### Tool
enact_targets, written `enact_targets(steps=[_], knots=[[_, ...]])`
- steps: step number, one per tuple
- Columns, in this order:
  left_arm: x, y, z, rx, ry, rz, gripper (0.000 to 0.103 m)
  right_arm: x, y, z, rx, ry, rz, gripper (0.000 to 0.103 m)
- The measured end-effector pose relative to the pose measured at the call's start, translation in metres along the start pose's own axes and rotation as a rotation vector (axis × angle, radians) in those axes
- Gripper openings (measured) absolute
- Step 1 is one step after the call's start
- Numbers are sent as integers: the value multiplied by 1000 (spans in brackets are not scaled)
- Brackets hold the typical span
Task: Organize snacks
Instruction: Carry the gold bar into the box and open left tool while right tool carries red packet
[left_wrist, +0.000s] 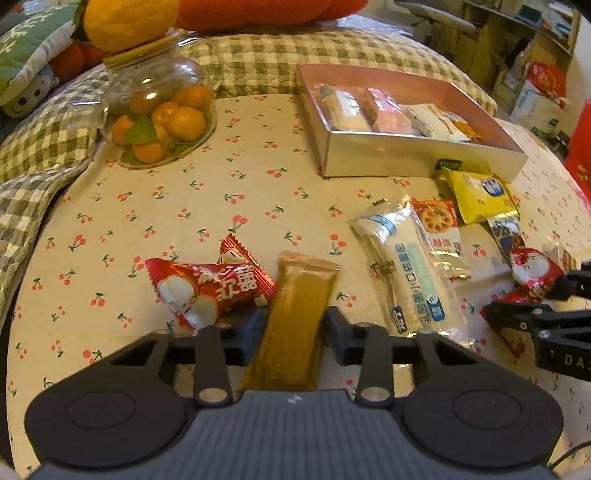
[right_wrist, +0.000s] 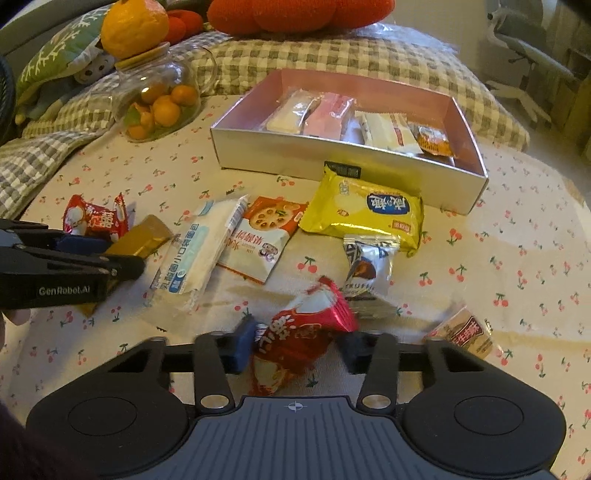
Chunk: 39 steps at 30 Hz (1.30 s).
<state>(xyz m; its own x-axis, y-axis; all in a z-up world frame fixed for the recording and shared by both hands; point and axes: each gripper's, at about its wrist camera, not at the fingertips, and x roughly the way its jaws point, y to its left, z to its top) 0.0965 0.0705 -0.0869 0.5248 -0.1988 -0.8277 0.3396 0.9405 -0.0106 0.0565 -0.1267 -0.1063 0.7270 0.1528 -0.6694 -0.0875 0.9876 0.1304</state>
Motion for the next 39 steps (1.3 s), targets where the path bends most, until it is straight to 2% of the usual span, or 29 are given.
enact_targets(steps=[12,20,31,39], knots=[[-3,20,4,-156,24,-75,27,-7,-21,11,156,37,149,36],[-11,21,9,-202,21,-113,27,-16,-39,18,260,53,237,36],[-30,16,24,-250,-38,-148,27,-30,-78,48,383,-31,251,36],[-31,-4,44,-242,-65,-166,27,-30,-121,71,508,-139,268,36]])
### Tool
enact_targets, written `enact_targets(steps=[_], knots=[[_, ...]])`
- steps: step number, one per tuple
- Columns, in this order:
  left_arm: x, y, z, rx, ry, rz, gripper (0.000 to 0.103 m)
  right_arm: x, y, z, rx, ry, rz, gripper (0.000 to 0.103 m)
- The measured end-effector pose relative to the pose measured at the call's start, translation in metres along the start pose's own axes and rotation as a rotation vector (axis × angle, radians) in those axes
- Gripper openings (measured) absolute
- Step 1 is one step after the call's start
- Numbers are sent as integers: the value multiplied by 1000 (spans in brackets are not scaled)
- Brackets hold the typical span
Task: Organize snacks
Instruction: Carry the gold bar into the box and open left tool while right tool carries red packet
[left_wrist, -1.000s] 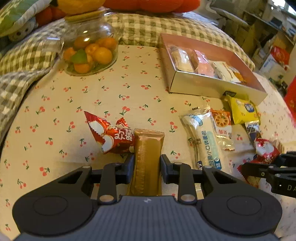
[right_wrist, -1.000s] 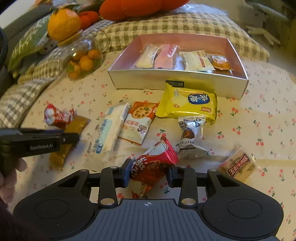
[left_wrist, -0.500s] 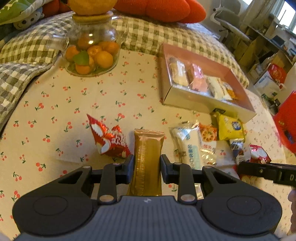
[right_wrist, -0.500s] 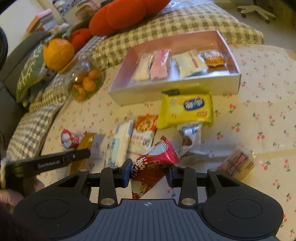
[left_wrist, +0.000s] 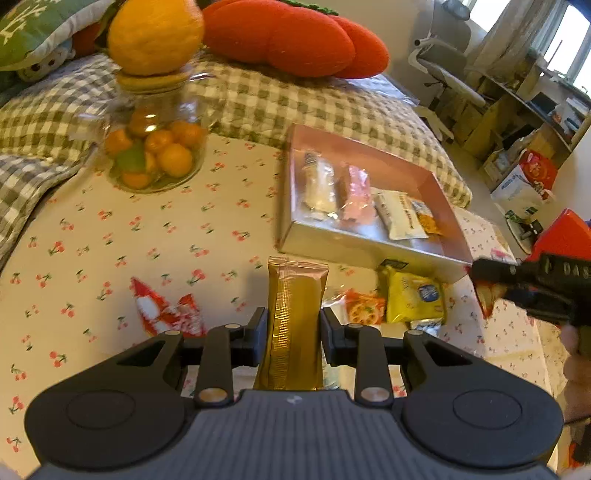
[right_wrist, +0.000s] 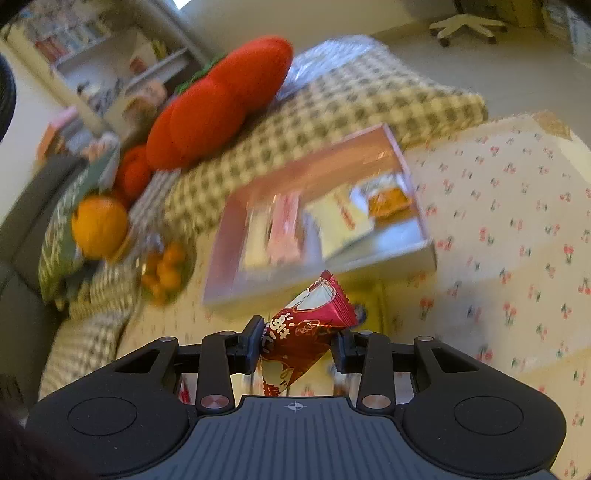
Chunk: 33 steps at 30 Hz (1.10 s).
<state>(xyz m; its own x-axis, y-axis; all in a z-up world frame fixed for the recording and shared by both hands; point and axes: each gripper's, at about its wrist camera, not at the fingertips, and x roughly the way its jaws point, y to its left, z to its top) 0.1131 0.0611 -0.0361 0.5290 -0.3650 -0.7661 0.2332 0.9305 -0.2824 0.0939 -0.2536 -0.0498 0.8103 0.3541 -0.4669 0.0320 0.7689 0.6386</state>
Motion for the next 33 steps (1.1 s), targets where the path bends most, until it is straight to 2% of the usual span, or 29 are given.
enact_targets(steps=[7,14,20,28,31,33], knots=[[12,-23,14,1,1,-18,27,14,-39,23,137,-56,5,36],[29,-51,40,18,-1,-22,27,30,-58,28,225,-76,2,37],[51,-71,64,5,18,-30,27,37,-67,31,263,-90,11,38],[78,-91,79,2,66,-24,27,36,-68,34,272,-102,-1,40],[87,-96,83,16,78,-14,27,33,-72,35,282,-113,-8,45],[95,-100,85,20,93,-6,27,31,-74,35,282,-116,-13,45]])
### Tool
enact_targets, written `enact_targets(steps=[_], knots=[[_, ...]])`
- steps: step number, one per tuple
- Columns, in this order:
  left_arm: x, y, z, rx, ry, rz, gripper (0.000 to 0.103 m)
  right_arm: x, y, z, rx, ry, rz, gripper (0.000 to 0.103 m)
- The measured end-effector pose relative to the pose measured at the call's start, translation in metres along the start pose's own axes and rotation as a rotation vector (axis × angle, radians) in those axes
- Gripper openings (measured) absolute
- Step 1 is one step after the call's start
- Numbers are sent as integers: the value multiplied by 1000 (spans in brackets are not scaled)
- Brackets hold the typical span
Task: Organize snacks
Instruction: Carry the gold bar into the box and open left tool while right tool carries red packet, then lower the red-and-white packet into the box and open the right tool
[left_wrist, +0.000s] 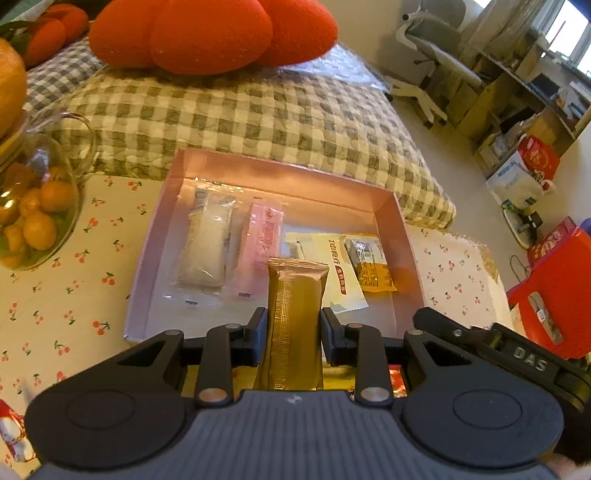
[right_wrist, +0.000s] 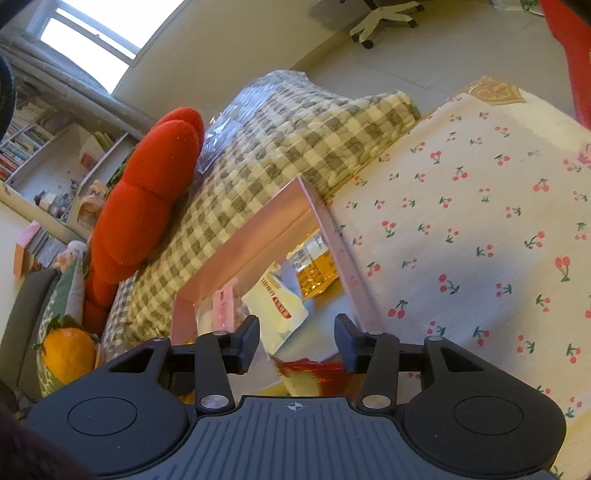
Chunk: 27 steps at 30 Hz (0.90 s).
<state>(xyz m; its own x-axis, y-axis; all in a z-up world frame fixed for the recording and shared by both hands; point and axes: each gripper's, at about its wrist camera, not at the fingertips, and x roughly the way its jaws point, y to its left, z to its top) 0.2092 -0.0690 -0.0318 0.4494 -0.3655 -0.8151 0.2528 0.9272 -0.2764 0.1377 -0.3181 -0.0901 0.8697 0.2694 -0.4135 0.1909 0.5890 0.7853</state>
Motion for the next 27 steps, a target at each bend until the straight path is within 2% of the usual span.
enact_targets(steps=[3,6,8,10,13,15,19,24,25,26,27], knots=[[9,-2,2,-4,9,14,27,-3,-1,0,-1,12,-1,48],[17,-1,4,0,-8,25,27,-7,1,2,-22,25,-10,54],[19,0,4,1,-28,29,28,-9,2,3,-49,34,-37,63],[19,2,3,-12,-51,34,39,-11,2,4,-80,48,-63,68],[16,7,0,-24,-57,24,48,-8,3,3,-149,109,-123,70],[13,10,-2,-17,-58,31,49,-8,3,0,-189,145,-159,70],[1,15,-10,3,-67,40,55,-4,6,-10,-252,249,-166,70],[-15,18,-23,32,-77,45,58,2,11,-26,-315,323,-231,69],[-18,19,-26,34,-79,43,58,3,11,-29,-326,331,-239,65],[-21,20,-28,37,-80,39,58,4,12,-31,-337,335,-245,53],[-23,21,-31,40,-82,37,59,5,12,-33,-345,339,-254,46]])
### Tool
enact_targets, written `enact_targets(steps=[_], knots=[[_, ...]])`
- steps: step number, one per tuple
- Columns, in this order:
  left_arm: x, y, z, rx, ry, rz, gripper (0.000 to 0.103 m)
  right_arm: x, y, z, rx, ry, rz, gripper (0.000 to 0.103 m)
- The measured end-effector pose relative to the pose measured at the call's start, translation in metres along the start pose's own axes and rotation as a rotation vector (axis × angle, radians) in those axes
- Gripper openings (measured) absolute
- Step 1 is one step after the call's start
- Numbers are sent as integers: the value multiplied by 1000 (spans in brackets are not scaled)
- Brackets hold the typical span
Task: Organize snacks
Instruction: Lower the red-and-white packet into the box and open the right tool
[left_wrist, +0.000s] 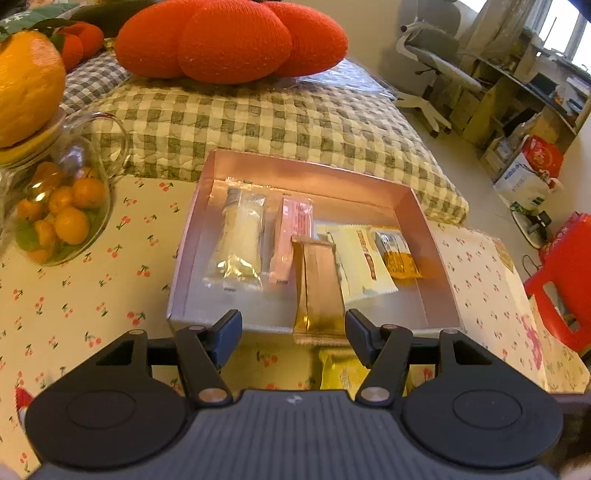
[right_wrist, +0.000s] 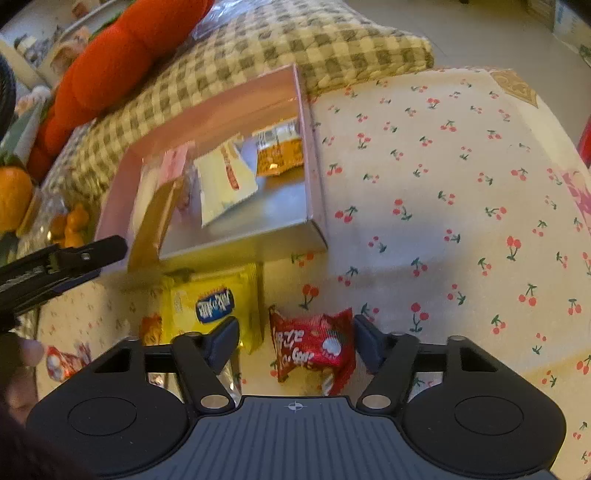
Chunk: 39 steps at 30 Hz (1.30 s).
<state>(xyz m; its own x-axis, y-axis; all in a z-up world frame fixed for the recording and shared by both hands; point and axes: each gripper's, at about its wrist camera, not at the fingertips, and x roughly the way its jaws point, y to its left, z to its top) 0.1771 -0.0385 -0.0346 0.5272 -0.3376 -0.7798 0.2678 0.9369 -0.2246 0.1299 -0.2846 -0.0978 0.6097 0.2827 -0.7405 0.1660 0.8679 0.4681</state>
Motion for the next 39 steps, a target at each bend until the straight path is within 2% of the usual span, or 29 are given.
enact_targets(steps=[1,4,8,12,17,20,27,31,34,39], knots=[[-2,0,-2,4,0,-1,60,1,1,-1,-6,2,-10,35],[-10,3,-10,18,1,-2,60,-1,2,-3,-20,-17,-4,34],[-17,7,-21,27,5,-5,61,-15,8,-2,-31,-53,7,33],[-22,16,-30,18,11,-6,61,-35,9,-2,14,-87,68,33],[-28,25,-41,0,0,-21,64,-55,16,8,53,-202,123,34],[-29,27,-43,7,-2,-16,66,-52,18,17,85,-268,151,34],[-33,35,-50,-1,4,-19,73,-27,18,28,117,-332,121,34],[-35,36,-52,8,1,-17,77,-22,20,26,108,-358,117,38],[-38,36,-54,16,-4,-17,82,-26,19,22,111,-361,110,57],[-41,37,-54,21,-1,-2,84,-41,16,14,114,-351,128,68]])
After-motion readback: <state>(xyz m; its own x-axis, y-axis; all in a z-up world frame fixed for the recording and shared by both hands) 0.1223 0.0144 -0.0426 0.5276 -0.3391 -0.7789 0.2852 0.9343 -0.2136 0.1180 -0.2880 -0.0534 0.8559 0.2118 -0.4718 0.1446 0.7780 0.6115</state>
